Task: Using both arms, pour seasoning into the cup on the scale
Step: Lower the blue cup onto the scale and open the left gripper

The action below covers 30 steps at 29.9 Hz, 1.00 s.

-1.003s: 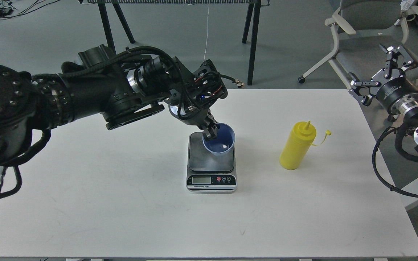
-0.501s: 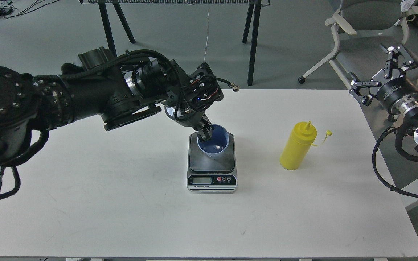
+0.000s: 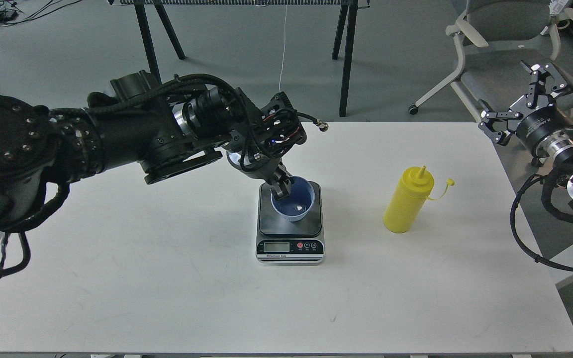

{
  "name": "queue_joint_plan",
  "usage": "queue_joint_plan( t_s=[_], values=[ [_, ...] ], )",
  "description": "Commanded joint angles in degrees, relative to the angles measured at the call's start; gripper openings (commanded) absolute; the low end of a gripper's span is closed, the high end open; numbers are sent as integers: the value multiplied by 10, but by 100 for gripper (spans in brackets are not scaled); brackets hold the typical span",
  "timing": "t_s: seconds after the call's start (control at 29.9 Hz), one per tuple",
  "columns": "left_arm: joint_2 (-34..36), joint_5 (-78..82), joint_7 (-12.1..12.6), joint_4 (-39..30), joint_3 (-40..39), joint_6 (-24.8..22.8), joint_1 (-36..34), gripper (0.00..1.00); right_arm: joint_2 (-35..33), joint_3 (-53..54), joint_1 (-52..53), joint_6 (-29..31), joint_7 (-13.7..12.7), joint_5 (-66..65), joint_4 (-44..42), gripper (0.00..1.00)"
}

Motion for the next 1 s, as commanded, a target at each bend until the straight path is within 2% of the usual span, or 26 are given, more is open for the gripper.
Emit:
queue_joint_plan(
  t_s=[0.0, 0.23, 0.67, 0.97],
  values=[
    [1, 0, 0, 0, 2, 0, 3, 6, 0, 0, 0, 0, 0, 0, 0, 99],
    [4, 0, 0, 1, 2, 0, 5, 8, 1, 0, -1, 0, 0, 0, 0, 99],
    [3, -6, 0, 3, 0, 0, 4, 24, 0, 0, -2, 0, 0, 0, 0, 99],
    [1, -7, 0, 17, -1, 0, 4, 27, 1, 1, -6, 0, 0, 0, 0, 99]
  ],
)
